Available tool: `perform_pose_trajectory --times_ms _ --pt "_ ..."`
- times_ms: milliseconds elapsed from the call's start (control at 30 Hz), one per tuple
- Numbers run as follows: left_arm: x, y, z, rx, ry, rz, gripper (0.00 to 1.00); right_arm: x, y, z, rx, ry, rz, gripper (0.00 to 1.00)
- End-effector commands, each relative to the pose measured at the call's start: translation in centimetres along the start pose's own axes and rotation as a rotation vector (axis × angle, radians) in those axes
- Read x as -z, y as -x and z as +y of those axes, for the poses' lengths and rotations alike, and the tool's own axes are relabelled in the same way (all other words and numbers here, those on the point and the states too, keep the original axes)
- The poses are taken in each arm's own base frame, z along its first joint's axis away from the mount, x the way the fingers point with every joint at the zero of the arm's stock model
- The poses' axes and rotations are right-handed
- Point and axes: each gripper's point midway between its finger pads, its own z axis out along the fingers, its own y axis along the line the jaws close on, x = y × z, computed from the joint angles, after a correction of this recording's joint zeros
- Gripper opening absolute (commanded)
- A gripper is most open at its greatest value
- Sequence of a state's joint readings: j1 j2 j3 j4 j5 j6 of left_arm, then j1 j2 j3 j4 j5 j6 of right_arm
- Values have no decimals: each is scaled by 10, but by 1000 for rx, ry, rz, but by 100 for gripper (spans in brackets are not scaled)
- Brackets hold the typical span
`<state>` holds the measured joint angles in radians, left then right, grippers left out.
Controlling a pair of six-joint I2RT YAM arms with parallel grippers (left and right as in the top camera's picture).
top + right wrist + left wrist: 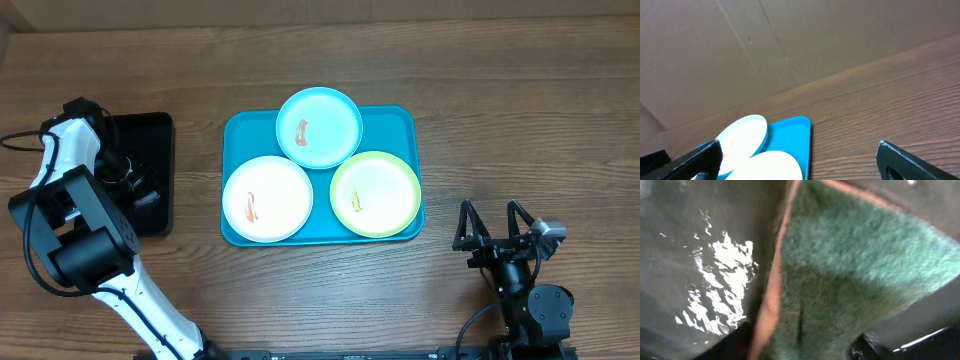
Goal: Clean dirty plates on tray and stack at the side
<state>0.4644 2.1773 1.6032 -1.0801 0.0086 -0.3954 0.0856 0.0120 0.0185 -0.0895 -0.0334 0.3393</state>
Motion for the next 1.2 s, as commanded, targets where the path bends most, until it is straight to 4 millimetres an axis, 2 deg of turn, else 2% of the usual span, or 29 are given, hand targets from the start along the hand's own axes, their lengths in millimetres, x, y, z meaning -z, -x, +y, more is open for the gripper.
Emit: perform_pose_trajectory --times_ms 0,33,67,167,200,267,400,500,533,567,600,733,833,867,900,1033,1067,1100,1133,1167 --pt "-10 -5 4 1 22 30 28 0 0 -2 6 -9 -11 100" --pt "-10 -5 4 1 22 30 15 0 0 -3 6 -9 -11 100" --pt "-10 -5 4 1 22 29 6 0 0 -3 6 -9 -11 100" --pt "-10 1 2 1 16 5 4 0 0 -3 6 -9 -11 100" --pt "-10 5 1 1 14 -12 26 0 0 -2 6 -9 -11 100" --pt "-10 21 -5 1 -11 -78 100 0 0 -2 6 -9 -11 100" --pt "-6 48 -14 3 -45 -192 100 0 0 -2 6 -9 -11 100" --pt "-3 58 -16 4 -53 -235 100 0 0 -2 6 -9 -11 100" --pt "-3 59 -17 4 -55 -239 96 0 0 -3 6 -9 -11 100" --pt "-3 60 -17 4 -55 -240 82 0 0 -2 6 -8 -11 100" --pt "-3 59 -17 4 -55 -239 74 0 0 -3 6 -9 -11 100" --pt "-4 57 -16 4 -50 -228 60 0 0 -2 6 -8 -11 100" --pt "-4 55 -15 3 -47 -222 19 0 0 -2 6 -9 -11 100" --pt "-4 55 -15 3 -48 -222 9 0 0 -3 6 -9 -11 100" --pt "-3 56 -15 3 -48 -223 4 0 0 -2 6 -9 -11 100" --pt "5 58 -17 3 -49 -226 4 0 0 -2 6 -9 -11 100" --pt "8 60 -17 2 -50 -229 6 0 0 -2 6 -9 -11 100" --pt "11 61 -18 -5 -50 -231 16 0 0 -2 6 -9 -11 100" --pt "14 61 -18 -11 -49 -230 44 0 0 -3 6 -9 -11 100" --pt "16 61 -18 -12 -49 -229 78 0 0 -3 6 -9 -11 100"
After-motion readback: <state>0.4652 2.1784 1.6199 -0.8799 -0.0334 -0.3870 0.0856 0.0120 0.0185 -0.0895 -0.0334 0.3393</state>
